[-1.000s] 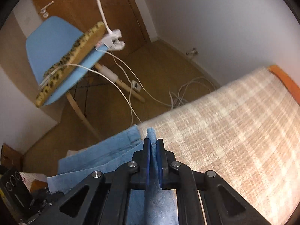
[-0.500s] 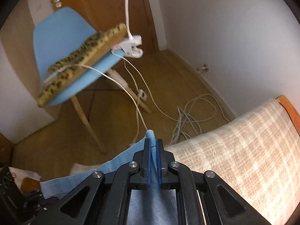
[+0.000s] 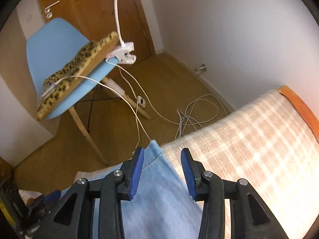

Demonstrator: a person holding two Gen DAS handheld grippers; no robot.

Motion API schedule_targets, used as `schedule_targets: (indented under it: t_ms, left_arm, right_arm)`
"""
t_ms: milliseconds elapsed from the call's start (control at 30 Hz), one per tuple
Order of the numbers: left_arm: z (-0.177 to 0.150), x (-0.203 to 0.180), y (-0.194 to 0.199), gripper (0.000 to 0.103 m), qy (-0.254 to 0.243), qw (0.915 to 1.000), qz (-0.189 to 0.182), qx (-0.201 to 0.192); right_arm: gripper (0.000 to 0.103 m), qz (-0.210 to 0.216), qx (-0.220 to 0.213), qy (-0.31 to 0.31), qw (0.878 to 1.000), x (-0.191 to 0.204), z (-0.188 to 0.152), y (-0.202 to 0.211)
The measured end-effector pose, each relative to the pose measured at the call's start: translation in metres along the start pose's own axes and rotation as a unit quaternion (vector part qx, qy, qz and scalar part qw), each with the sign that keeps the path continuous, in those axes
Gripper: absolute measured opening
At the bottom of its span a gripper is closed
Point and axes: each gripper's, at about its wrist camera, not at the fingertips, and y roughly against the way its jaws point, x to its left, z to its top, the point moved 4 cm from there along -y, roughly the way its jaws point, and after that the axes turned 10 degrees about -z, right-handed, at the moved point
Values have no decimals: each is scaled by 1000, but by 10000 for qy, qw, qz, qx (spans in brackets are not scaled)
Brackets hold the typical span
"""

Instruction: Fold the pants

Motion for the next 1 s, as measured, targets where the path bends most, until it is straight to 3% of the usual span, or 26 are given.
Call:
schedule_targets:
  t_ms: [167, 267, 433, 500, 567, 733, 800, 833, 900, 1000]
  left_arm:
    - [5, -35, 16, 39, -441, 9987, -256, 40]
    - [6, -62, 22, 39, -584, 9965, -589, 133]
    - [-2, -116, 34, 39, -887, 9890, -1149, 294]
    - [-9, -139, 36, 44, -1019, 9843, -1378, 421]
    - [-18, -161, 35, 56, -1117, 9787, -1618, 582]
    - [-47, -217, 29, 57, -1412, 9598, -2161, 1105]
    - [-63, -240, 24, 57, -1497, 9498, -2375, 1382]
    - [-70, -251, 23, 57, -1568, 9460, -2430, 1467]
    - [-85, -273, 21, 58, -1797, 9367, -2533, 1615]
    - [-110, -306, 15, 68, -2035, 9189, -2778, 1923]
  right_arm:
    - [41, 33, -178, -135, 9997, -9, -14, 62]
    - [42, -78, -397, -268, 9988, -22, -32, 118]
    - [42, -309, -596, -626, 9958, -51, -70, 200]
    - [42, -519, -635, -796, 9934, -67, -91, 234]
    - [42, -701, -678, -965, 9905, -82, -113, 265]
    - [42, -1282, -642, -1545, 9775, -128, -179, 338]
    - [56, -1578, -583, -1860, 9680, -150, -214, 366]
    - [69, -1695, -557, -2015, 9631, -160, -228, 377]
    - [72, -1980, -547, -2342, 9502, -181, -264, 403]
    - [72, -2374, -445, -2585, 9353, -204, -311, 432]
